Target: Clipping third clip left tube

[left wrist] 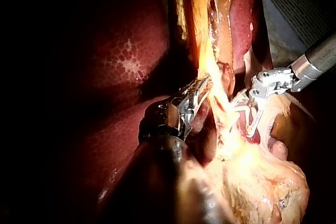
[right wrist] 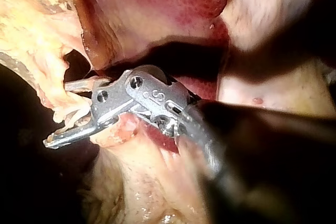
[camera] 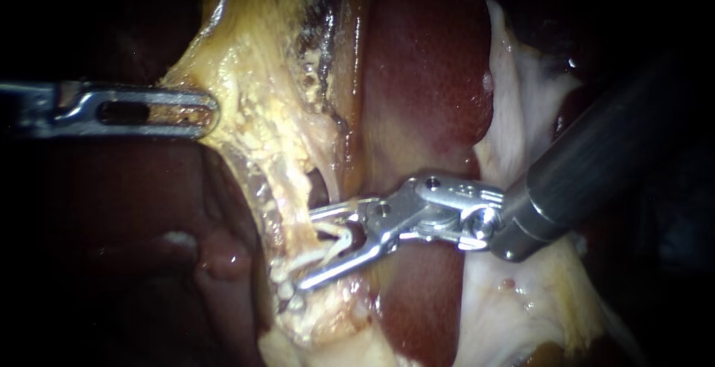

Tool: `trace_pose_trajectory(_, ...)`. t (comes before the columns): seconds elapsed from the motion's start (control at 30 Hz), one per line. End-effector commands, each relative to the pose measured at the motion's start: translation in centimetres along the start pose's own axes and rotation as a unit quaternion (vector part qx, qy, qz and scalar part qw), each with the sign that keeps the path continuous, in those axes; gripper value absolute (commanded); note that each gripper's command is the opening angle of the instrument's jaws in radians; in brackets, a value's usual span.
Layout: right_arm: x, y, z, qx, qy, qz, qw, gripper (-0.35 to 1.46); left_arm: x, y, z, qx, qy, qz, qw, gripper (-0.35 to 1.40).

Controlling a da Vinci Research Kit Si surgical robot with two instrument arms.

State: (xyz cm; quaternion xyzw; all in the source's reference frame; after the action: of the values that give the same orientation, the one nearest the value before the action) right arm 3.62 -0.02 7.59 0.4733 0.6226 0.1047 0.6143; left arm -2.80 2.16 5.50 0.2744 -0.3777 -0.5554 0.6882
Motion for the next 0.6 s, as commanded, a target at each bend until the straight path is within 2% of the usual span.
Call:
trace_pose_trajectory(0.03,0.02,0.0,-0.01,0.0,0.0,-0.001,1.0,0.53,0.0,0.01,0.0,0.0,0.0,0.0,1.0,-0.35)
trace_pose_trajectory(0.2,0.04,0.11,-0.09,-0.02,0.007,-0.001,0.9998,0.53,0.0,0.01,0.0,0.0,0.0,0.0,1.0,-0.35)
trace_pose_trajectory(0.37,-0.06,0.34,-0.19,-0.053,-0.008,-0.001,0.9986,0.53,0.0,0.0,0.01,0.0,0.0,0.0,1.0,-0.35)
trace_pose_trajectory(0.43,-0.09,0.41,-0.25,-0.06,-0.008,-0.001,0.9982,0.53,0.01,0.0,0.01,-0.001,-0.001,0.0,1.0,-0.35)
trace_pose_trajectory(0.6,-0.09,0.44,-0.28,-0.063,-0.006,0.0,0.998,0.53,0.01,0.0,0.01,-0.001,-0.001,0.0,1.0,-0.35)
